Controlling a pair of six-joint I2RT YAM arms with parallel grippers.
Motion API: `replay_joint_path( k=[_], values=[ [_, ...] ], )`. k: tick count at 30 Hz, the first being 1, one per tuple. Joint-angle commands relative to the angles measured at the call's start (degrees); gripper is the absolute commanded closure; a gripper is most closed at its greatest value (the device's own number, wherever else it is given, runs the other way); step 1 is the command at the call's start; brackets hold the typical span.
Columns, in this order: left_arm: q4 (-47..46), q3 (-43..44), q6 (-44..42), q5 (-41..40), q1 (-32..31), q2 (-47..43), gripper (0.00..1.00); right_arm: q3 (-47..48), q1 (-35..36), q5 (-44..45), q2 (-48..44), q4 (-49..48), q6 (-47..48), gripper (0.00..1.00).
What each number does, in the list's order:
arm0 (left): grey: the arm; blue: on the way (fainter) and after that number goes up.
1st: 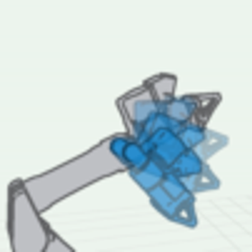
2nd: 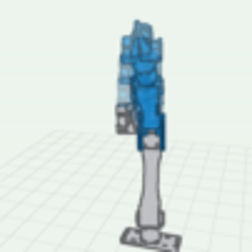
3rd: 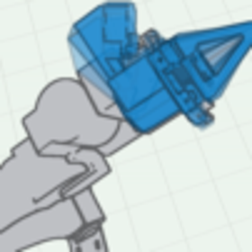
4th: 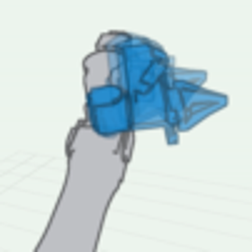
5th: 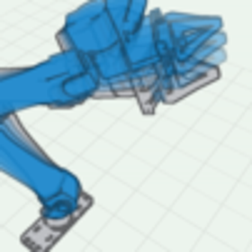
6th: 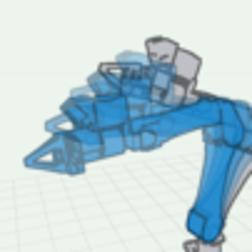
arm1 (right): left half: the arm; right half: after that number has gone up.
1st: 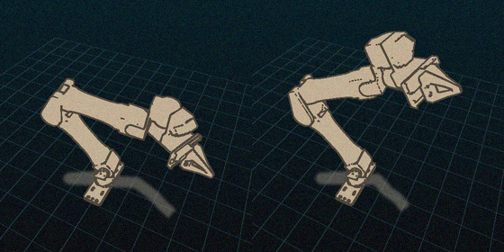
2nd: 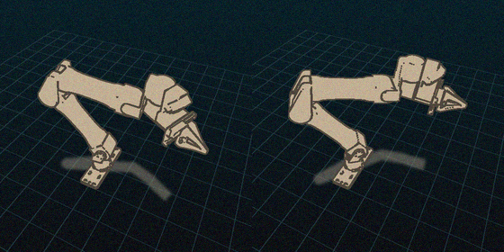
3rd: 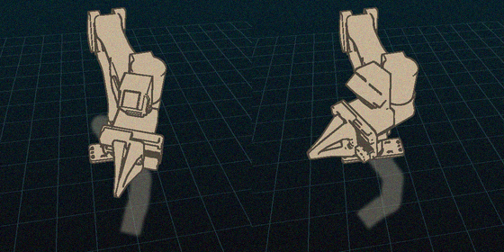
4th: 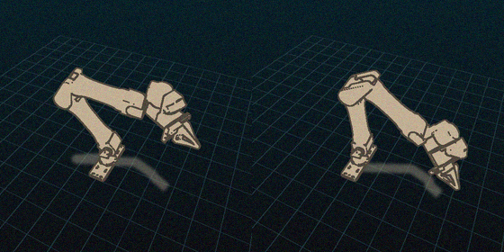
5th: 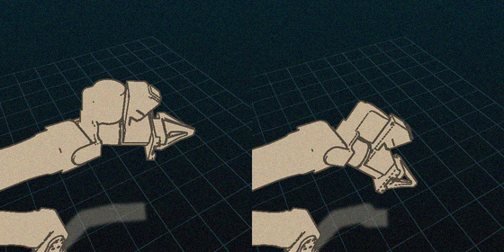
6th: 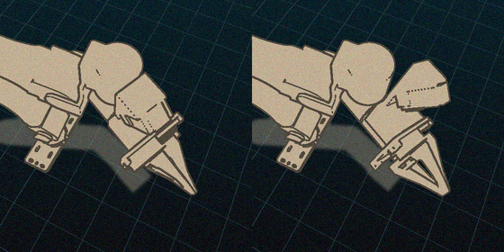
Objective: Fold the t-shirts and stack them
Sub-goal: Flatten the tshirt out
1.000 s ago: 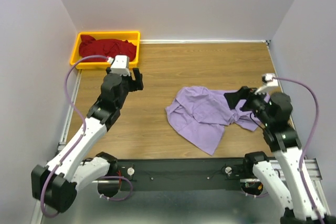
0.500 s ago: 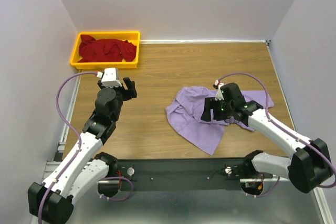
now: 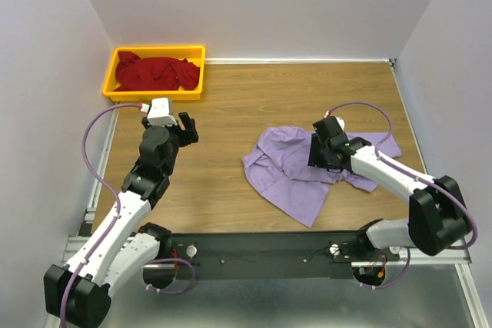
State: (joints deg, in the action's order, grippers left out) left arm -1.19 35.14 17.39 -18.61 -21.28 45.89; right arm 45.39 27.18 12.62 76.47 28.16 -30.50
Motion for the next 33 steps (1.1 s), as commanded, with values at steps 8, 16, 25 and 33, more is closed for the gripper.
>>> replay_joint_path(
  k=[8,16,25,33],
  values=[
    [-0.8,1.6,0.6,3.3,1.3,0.7,0.20,-0.2,0.3,5.4,6.0,-2.7,-3.3,0.42],
    [-0.9,1.5,0.8,4.7,2.2,0.9,0.21,-1.1,0.3,5.0,8.4,-4.6,-1.2,0.51],
    [-0.9,1.3,0.2,4.5,2.6,1.0,0.21,-1.5,0.3,4.3,5.0,-4.3,-0.3,0.92],
    [-1.0,1.3,0.5,5.1,2.9,1.6,0.21,6.3,0.3,5.6,0.8,2.0,2.4,0.99]
  ],
)
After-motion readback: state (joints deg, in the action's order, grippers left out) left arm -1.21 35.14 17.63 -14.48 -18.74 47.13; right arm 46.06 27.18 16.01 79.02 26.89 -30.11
